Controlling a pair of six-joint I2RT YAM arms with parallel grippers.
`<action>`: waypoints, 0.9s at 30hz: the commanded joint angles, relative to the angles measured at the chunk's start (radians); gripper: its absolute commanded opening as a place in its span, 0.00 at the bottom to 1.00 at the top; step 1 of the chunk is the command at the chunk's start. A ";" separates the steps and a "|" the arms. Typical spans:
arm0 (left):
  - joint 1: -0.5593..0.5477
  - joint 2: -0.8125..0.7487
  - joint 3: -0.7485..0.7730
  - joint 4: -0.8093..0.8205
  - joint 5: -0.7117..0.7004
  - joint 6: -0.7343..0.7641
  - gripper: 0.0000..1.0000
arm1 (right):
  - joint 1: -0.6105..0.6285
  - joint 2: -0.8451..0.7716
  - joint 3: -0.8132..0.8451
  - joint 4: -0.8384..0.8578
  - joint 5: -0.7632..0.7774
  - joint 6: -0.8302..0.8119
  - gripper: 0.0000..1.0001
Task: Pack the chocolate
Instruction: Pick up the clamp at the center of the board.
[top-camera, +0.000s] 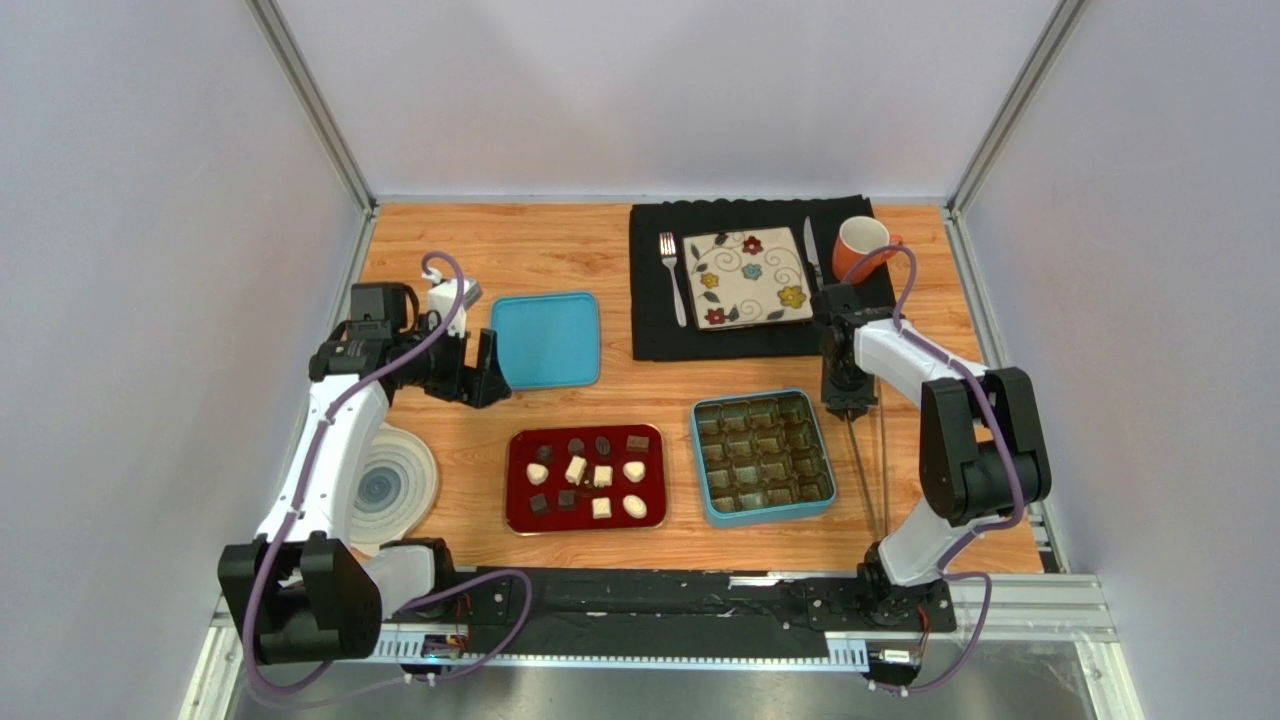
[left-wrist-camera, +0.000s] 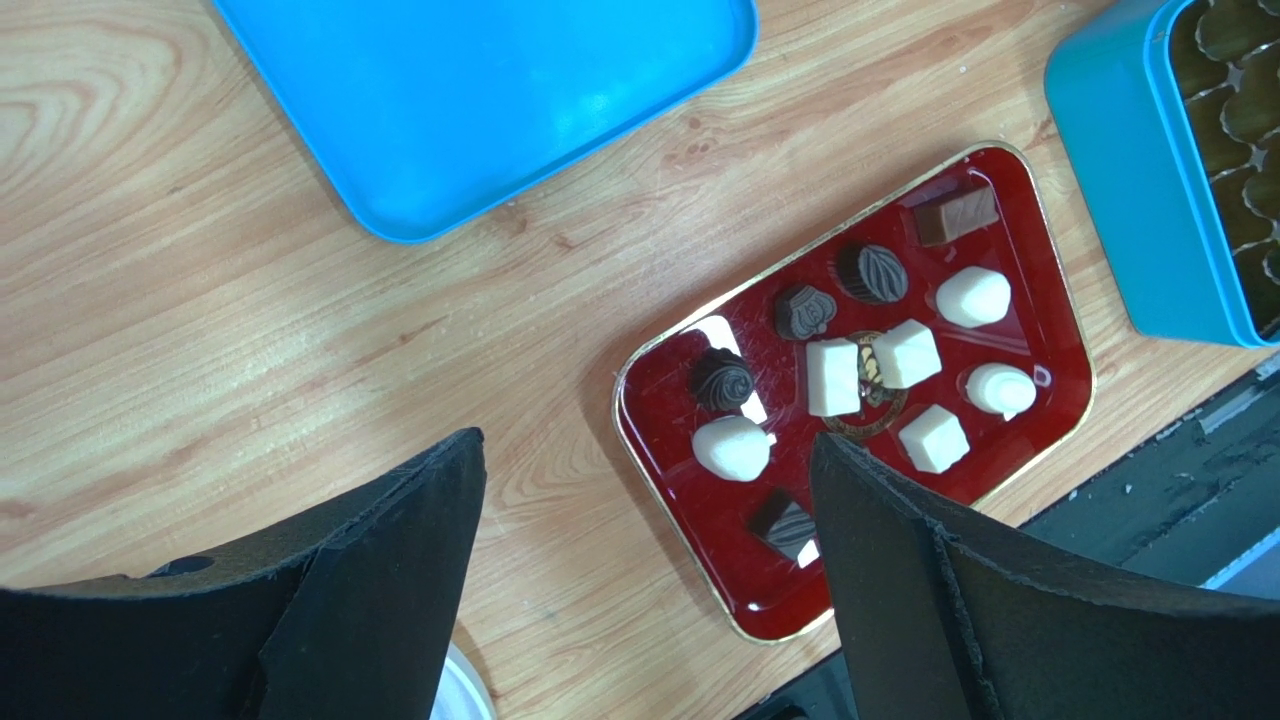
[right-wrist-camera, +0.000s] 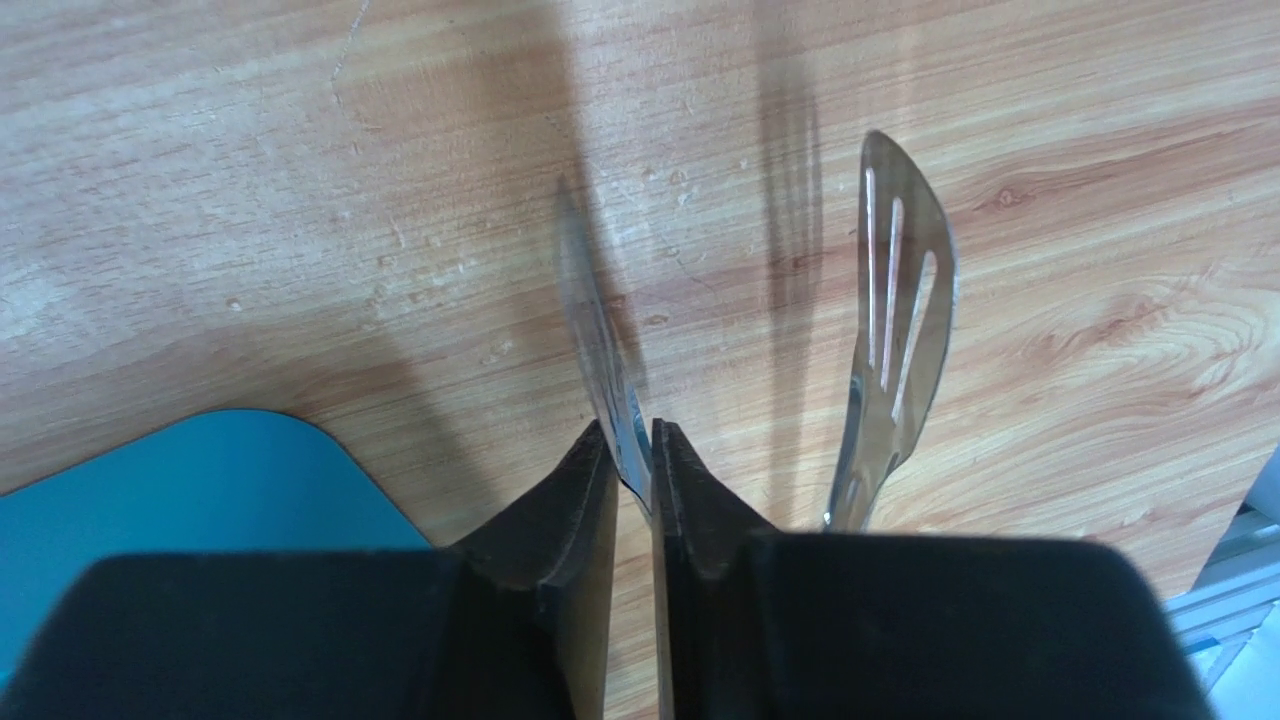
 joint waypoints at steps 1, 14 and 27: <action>0.003 -0.036 0.017 -0.003 -0.002 0.014 0.88 | -0.001 -0.002 0.031 0.026 -0.015 -0.002 0.10; 0.003 -0.076 0.014 -0.035 0.083 0.025 0.86 | 0.000 -0.253 0.092 -0.063 0.050 -0.014 0.00; 0.003 -0.120 0.121 -0.077 0.390 0.008 0.97 | 0.008 -0.621 0.323 -0.074 -0.458 0.050 0.00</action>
